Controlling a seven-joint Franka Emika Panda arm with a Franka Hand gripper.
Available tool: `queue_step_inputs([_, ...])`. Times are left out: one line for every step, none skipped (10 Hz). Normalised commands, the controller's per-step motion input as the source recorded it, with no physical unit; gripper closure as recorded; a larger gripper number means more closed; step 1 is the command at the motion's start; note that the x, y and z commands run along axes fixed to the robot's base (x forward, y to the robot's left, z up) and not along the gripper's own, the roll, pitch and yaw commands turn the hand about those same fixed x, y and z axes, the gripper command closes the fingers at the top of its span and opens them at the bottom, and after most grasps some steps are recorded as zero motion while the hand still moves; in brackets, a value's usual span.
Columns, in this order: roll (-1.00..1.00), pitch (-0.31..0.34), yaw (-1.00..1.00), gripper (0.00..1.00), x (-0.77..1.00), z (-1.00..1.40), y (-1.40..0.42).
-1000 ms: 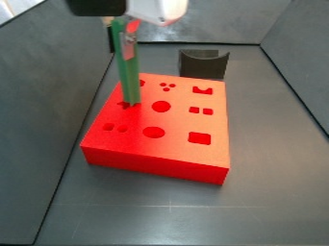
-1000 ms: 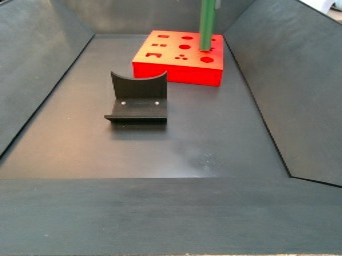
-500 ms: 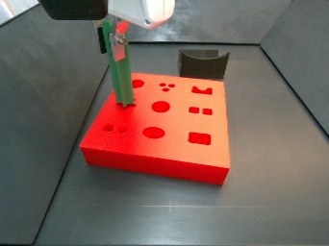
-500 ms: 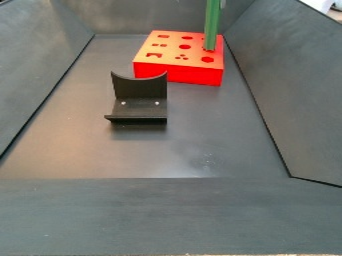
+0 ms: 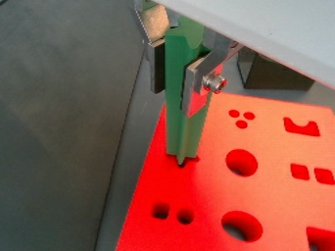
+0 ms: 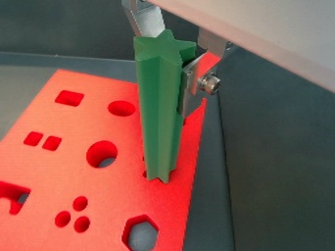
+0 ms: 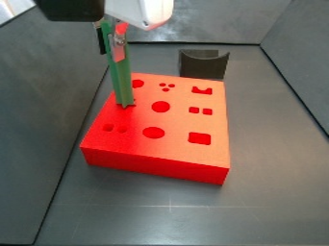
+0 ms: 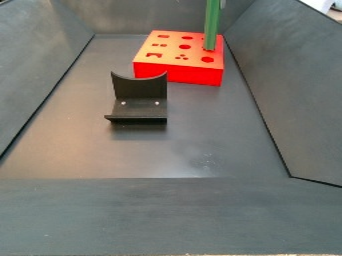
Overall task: Pick up the star object. Move up. Place the star object on the fixture. Regrasp the star object. Move to above the board. Insert the star object.
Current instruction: Insert the star object.
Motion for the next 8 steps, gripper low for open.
queue_step_inputs([-0.05,-0.011,-0.14,1.00,0.00,-0.07,-0.07])
queue_step_inputs([-0.05,-0.016,-0.13,1.00,0.00,-0.05,-0.05])
queue_step_inputs([-0.04,-0.047,0.00,1.00,0.00,-0.07,0.00])
queue_step_inputs([-0.17,-0.041,-0.03,1.00,0.12,-0.27,0.17])
queue_step_inputs([-0.27,0.000,-0.21,1.00,0.24,-0.56,0.38])
queue_step_inputs([-0.18,0.000,-0.21,1.00,0.12,-0.51,0.22])
queue_step_inputs([0.08,0.070,0.00,1.00,-0.01,-0.15,0.00])
queue_step_inputs([0.09,0.134,0.00,1.00,0.02,-0.27,0.00])
